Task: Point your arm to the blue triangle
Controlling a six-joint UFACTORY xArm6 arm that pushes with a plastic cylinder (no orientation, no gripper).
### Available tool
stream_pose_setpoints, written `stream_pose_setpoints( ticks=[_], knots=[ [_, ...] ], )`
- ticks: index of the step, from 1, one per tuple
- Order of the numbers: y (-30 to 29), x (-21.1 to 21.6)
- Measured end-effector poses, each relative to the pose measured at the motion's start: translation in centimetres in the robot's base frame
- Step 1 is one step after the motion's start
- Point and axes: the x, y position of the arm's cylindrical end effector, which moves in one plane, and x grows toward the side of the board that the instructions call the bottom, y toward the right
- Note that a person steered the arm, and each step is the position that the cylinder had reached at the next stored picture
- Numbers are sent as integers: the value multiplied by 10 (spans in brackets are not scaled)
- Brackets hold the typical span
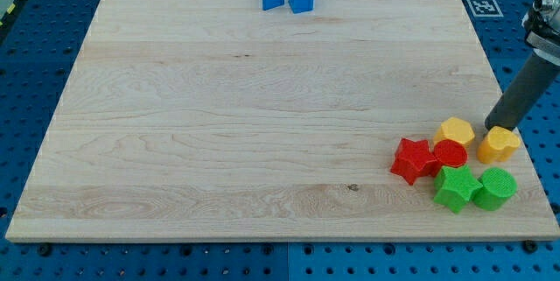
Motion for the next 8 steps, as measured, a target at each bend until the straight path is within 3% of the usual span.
stream_pose_setpoints(
  ticks=[2,7,8],
  knots=[
    [44,5],
    [-15,27],
    [-15,-23]
  ],
)
